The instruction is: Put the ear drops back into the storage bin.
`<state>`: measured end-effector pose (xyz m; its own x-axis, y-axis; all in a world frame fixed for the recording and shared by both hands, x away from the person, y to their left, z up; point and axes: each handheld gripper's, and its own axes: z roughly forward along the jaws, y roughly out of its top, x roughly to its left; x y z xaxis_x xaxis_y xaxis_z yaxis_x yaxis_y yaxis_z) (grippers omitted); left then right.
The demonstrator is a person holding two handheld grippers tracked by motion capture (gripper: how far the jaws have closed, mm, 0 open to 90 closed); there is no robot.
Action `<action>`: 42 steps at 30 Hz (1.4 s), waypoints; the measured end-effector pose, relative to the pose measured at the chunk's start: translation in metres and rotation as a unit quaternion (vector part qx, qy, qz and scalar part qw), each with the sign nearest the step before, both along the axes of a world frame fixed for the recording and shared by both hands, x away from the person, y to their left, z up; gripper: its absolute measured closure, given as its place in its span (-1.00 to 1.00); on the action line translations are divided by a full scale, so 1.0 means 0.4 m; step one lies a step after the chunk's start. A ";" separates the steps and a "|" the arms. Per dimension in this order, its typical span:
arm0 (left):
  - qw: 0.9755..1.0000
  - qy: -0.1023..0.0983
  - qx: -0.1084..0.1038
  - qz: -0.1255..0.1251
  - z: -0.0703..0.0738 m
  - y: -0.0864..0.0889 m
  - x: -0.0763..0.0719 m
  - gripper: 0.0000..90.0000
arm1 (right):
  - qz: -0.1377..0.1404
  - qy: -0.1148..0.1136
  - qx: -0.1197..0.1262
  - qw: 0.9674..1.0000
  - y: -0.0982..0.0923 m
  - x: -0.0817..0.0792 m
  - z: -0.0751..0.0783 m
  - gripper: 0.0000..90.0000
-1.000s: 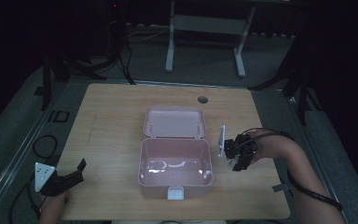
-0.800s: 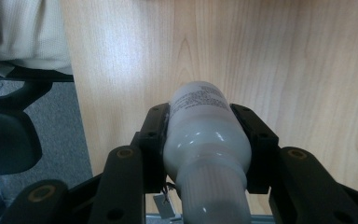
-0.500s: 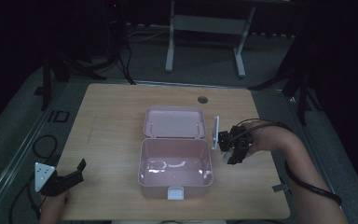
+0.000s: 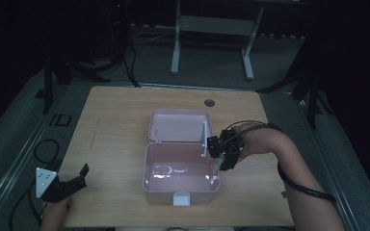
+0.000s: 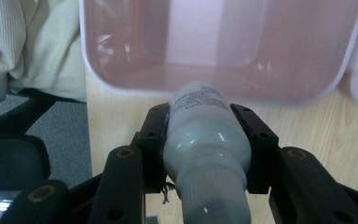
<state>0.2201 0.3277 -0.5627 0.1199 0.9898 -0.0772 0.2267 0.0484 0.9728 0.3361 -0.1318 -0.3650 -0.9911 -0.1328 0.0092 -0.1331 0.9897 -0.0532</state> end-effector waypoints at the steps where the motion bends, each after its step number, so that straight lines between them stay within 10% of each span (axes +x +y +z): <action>1: 1.000 0.000 -0.001 0.000 0.000 0.000 0.000 -0.99 | 0.004 0.000 0.001 1.000 0.010 -0.001 0.000 0.33; 12: 1.000 -0.002 -0.002 -0.002 0.000 0.001 -0.001 -0.99 | 0.048 0.016 -0.003 0.999 0.098 -0.019 -0.055 0.33; 42: 1.000 -0.001 -0.002 -0.003 0.000 0.001 0.000 -0.99 | 0.060 0.029 -0.047 0.997 0.137 0.001 -0.266 0.32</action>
<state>0.2200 0.3280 -0.5627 0.1256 0.9888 -0.0804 0.2259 0.0504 0.9729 0.3364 -0.0771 -0.4713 -0.9654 -0.2468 0.0839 -0.2564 0.9572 -0.1344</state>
